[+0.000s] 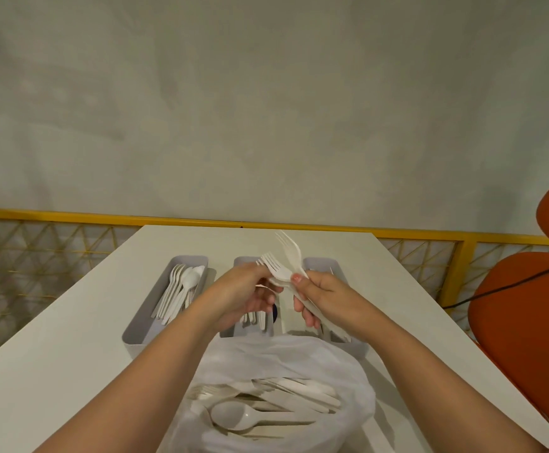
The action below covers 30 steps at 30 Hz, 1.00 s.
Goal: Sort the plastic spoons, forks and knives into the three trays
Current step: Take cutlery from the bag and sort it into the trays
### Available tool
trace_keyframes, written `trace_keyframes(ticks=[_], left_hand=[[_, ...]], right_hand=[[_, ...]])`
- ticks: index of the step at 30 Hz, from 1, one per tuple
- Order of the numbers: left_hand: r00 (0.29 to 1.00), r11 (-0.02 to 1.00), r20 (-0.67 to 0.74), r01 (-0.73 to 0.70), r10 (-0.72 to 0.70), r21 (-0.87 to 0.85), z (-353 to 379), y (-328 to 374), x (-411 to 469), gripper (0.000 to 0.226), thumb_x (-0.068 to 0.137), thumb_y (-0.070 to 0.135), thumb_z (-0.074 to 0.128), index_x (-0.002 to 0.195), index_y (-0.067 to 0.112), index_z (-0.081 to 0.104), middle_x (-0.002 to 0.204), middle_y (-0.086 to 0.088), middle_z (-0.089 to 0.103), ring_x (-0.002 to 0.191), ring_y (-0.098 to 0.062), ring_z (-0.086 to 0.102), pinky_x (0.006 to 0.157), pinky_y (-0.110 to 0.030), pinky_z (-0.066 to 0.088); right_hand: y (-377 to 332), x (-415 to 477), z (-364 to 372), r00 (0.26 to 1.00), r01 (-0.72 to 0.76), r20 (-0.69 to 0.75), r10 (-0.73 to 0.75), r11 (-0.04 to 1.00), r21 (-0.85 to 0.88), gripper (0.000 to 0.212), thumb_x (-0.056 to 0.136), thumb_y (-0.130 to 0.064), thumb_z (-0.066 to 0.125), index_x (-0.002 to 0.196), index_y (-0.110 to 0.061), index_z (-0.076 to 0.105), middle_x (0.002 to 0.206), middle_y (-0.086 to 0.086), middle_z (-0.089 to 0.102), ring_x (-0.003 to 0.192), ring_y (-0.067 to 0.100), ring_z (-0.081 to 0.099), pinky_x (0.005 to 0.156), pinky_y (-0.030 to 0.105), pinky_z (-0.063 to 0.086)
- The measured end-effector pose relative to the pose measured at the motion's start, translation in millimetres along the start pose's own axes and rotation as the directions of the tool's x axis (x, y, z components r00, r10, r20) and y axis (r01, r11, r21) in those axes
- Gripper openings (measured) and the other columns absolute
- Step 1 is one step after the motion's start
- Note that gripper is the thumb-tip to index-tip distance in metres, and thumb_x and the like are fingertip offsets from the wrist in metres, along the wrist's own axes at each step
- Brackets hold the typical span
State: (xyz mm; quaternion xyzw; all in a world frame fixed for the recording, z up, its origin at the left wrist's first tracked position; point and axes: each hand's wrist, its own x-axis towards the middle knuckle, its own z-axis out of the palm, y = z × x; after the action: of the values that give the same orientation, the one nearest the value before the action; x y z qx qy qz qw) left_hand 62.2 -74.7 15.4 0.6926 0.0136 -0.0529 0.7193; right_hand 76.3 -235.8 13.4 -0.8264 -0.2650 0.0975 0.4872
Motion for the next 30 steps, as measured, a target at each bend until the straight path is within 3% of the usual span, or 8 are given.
trace_keyframes(ticks=[4, 8, 12, 15, 18, 22, 27, 30], left_hand=[[0.999, 0.985, 0.019, -0.037, 0.041, -0.168, 6.0, -3.5, 1.6, 0.043, 0.101, 0.035, 0.032, 0.11, 0.0, 0.056, 0.077, -0.011, 0.057, 0.049, -0.014, 0.053, 0.048, -0.024, 0.048], [0.992, 0.992, -0.055, -0.118, 0.115, -0.054, 11.6, -6.7, 0.2, 0.022, 0.099, 0.016, 0.041, 0.095, 0.005, 0.058, 0.066, -0.007, 0.057, 0.05, -0.01, 0.053, 0.049, -0.02, 0.048], [0.984, 0.987, -0.107, -0.15, 0.143, -0.063, 14.6, -8.1, -0.3, 0.022, 0.1, 0.011, 0.038, 0.092, 0.009, 0.059, 0.07, -0.011, 0.058, 0.05, -0.01, 0.054, 0.05, -0.019, 0.05], [0.974, 0.982, -0.164, -0.173, 0.158, -0.079, 14.5, -6.6, -0.7, 0.021, 0.099, 0.01, 0.037, 0.099, 0.005, 0.057, 0.068, -0.011, 0.055, 0.048, -0.011, 0.052, 0.046, -0.02, 0.049], [0.963, 0.981, -0.221, -0.178, 0.157, -0.078, 12.9, -4.6, -1.3, 0.018, 0.098, 0.009, 0.037, 0.097, 0.007, 0.055, 0.072, -0.01, 0.054, 0.052, -0.014, 0.05, 0.045, -0.02, 0.049], [0.952, 0.982, -0.258, -0.183, 0.167, -0.039, 12.6, -4.5, -2.7, 0.019, 0.097, 0.007, 0.035, 0.103, 0.006, 0.052, 0.084, -0.011, 0.063, 0.057, -0.017, 0.05, 0.046, -0.019, 0.048], [0.943, 0.973, -0.268, -0.222, 0.198, -0.06, 17.5, -5.0, -1.5, 0.023, 0.097, 0.006, 0.034, 0.1, 0.006, 0.057, 0.076, -0.007, 0.063, 0.059, -0.015, 0.052, 0.047, -0.018, 0.046], [0.948, 0.971, -0.261, -0.216, 0.183, -0.103, 19.1, -4.4, -2.0, 0.027, 0.099, 0.008, 0.033, 0.091, 0.009, 0.059, 0.074, -0.009, 0.061, 0.059, -0.015, 0.053, 0.048, -0.019, 0.047]], right_hand=[[-0.7, 2.4, 2.4, 1.0, 0.008, -0.02, -0.008, 1.0, 0.012, 0.033, 0.101, -0.029, 0.033, 0.078, -0.015, 0.052, 0.061, -0.004, 0.055, 0.046, 0.005, 0.049, 0.05, 0.019, 0.043], [-2.4, 3.8, 5.4, 0.999, -0.025, 0.038, 0.023, 0.999, 0.042, 0.036, 0.101, -0.035, 0.031, 0.085, -0.01, 0.053, 0.07, 0.004, 0.057, 0.049, 0.012, 0.056, 0.055, 0.024, 0.049], [-4.9, 3.1, 4.0, 0.992, -0.115, 0.068, 0.11, 0.99, 0.08, 0.044, 0.099, -0.044, 0.029, 0.086, -0.014, 0.058, 0.076, 0.008, 0.064, 0.061, 0.021, 0.065, 0.064, 0.029, 0.056], [-1.1, 6.4, 1.5, 0.996, -0.082, -0.055, 0.077, 0.992, -0.094, 0.044, 0.1, -0.043, 0.028, 0.079, -0.017, 0.056, 0.077, 0.007, 0.064, 0.072, 0.02, 0.064, 0.075, 0.031, 0.051], [2.5, 10.8, -1.2, 0.982, -0.007, -0.187, -0.036, 0.974, -0.225, 0.03, 0.101, -0.034, 0.028, 0.094, -0.017, 0.052, 0.066, -0.005, 0.045, 0.057, 0.006, 0.043, 0.053, 0.016, 0.034], [0.4, 11.1, -3.6, 0.975, 0.033, -0.213, -0.064, 0.989, -0.143, 0.021, 0.101, -0.031, 0.029, 0.12, -0.029, 0.038, 0.062, -0.003, 0.039, 0.05, 0.007, 0.034, 0.042, 0.017, 0.028], [-2.0, 9.0, 16.3, 0.96, 0.159, -0.181, -0.212, 0.95, -0.27, 0.035, 0.102, -0.029, 0.031, 0.13, -0.022, 0.05, 0.092, -0.001, 0.061, 0.084, 0.015, 0.056, 0.075, 0.031, 0.045], [5.7, 14.8, 23.0, 0.931, 0.129, -0.225, -0.288, 0.835, -0.535, 0.042, 0.101, -0.035, 0.025, 0.137, -0.025, 0.045, 0.096, -0.004, 0.045, 0.094, 0.017, 0.042, 0.082, 0.029, 0.038]])
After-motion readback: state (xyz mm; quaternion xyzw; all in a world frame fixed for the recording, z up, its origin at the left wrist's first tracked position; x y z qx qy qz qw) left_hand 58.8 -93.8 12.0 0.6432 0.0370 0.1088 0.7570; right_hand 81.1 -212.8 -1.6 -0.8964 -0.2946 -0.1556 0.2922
